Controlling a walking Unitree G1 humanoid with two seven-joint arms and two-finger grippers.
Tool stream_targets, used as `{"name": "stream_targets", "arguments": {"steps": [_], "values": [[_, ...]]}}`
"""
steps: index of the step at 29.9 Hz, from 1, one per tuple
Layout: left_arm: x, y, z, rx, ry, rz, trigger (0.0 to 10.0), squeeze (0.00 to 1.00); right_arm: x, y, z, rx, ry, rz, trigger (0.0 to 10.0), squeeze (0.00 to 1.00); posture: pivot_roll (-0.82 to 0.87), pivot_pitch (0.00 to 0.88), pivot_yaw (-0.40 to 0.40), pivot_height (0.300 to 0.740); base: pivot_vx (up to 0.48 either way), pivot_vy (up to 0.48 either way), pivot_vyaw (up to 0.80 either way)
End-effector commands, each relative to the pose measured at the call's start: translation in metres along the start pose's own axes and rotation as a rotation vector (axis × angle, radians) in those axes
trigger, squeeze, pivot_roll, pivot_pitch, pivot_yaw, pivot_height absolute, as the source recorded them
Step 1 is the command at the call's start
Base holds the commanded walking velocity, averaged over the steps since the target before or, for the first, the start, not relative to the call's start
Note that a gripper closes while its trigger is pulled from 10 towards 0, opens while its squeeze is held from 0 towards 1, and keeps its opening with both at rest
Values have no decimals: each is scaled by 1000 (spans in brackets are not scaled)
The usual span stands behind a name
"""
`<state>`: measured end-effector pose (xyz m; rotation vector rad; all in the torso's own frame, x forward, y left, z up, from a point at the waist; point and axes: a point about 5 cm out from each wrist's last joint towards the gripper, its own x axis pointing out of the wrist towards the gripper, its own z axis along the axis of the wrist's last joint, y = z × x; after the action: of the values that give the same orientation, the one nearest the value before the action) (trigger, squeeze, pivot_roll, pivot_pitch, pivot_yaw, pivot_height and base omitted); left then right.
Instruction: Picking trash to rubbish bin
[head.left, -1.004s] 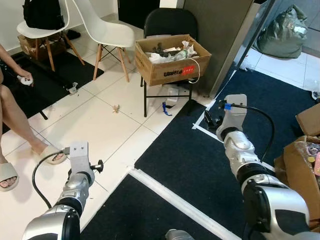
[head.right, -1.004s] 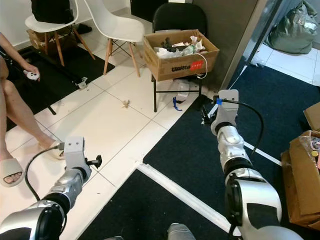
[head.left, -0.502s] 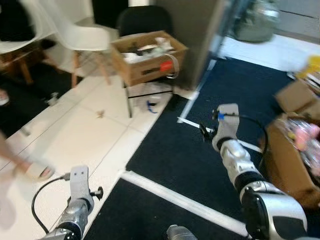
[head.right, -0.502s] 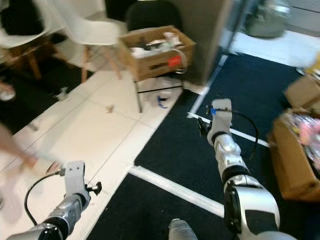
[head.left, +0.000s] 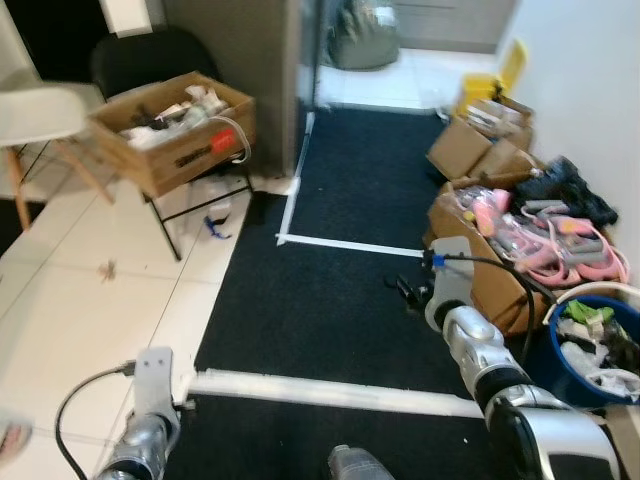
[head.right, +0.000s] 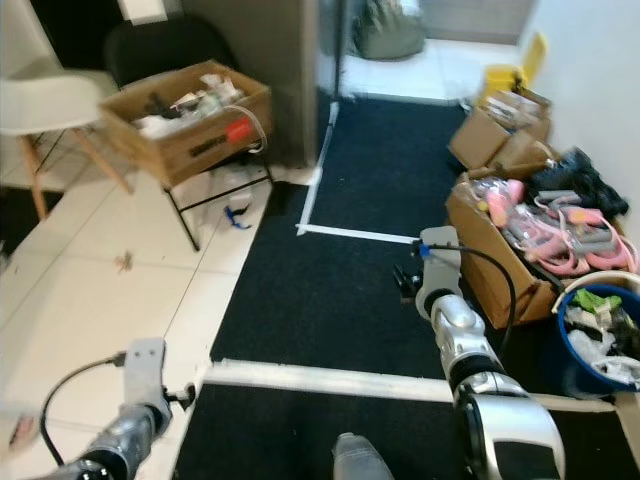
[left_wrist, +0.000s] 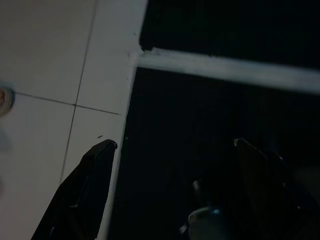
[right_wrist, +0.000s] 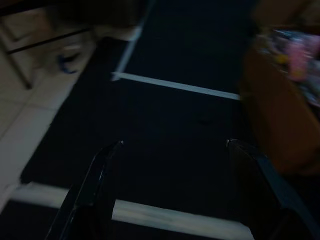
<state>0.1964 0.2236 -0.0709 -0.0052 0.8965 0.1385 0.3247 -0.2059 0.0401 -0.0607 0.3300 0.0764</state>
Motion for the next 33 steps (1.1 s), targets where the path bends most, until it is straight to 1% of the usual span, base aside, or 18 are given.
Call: {"name": "stream_targets", "arguments": {"steps": [1,4,5,7,8,9,10,12,13,16,17,18,19,21,23,24,25,33], "values": [[-4,-1,-24,37,96,-3,10000,0,-4,-6,-8,-1,37,-41,10000,0,-117,0,25,740,0,0,-788],[-6,-1,-33,49,124,-2,10000,0,-5,-8,-13,6,60,-60,10000,0,-126,0,31,740,0,0,-788],[-8,2,-37,1,135,21,10000,0,-9,-10,-22,19,97,-81,10000,0,-128,0,32,740,0,0,-800],[-10,7,-43,10,154,34,10000,0,-24,-14,-55,36,231,-131,10000,0,-108,0,22,740,0,0,-788],[-10,7,-43,10,154,34,10000,0,-24,-14,-55,36,231,-131,10000,0,-108,0,22,740,0,0,-788],[-10,8,-45,23,161,34,10000,0,-30,-16,-67,33,281,-145,10000,0,-108,0,22,740,0,0,-788],[-10,8,-45,23,161,34,10000,0,-30,-16,-67,33,281,-145,10000,0,-108,0,22,740,0,0,-788],[-11,9,-46,26,166,36,10000,0,-37,-19,-77,3,324,-161,10000,0,-105,0,21,740,0,0,-788],[-10,8,-46,25,168,36,10000,0,-46,-25,-89,-10,381,-189,10000,0,-102,0,20,740,0,0,-800],[-9,4,-43,43,172,27,10000,0,-78,-39,-125,6,538,-260,10000,0,-104,0,20,740,0,0,-800],[-9,4,-43,43,172,27,10000,0,-78,-39,-125,6,538,-260,10000,0,-104,0,20,740,0,0,-800],[-9,3,-43,49,174,24,10000,0,-85,-41,-133,11,572,-273,10000,0,-105,0,19,740,0,0,-800],[-9,3,-43,49,174,24,10000,0,-85,-41,-133,11,572,-273,10000,0,-105,0,19,740,0,0,-800],[-9,2,-42,54,174,23,10000,0,-106,-44,-153,42,652,-304,10000,0,-101,0,16,740,0,0,-800],[-9,2,-42,54,174,23,10000,0,-106,-44,-153,42,652,-304,10000,0,-101,0,16,740,0,0,-800],[-9,3,-42,62,171,22,10000,0,-120,-43,-166,57,704,-314,10000,0,-102,0,21,740,0,0,-800],[-9,4,-41,68,170,22,10000,0,-125,-41,-171,56,726,-313,10000,0,-104,0,25,740,0,0,-800],[-8,4,-40,110,169,8,10000,0,-134,-34,-181,13,774,-285,10000,0,-110,0,37,740,0,0,-800]]}}
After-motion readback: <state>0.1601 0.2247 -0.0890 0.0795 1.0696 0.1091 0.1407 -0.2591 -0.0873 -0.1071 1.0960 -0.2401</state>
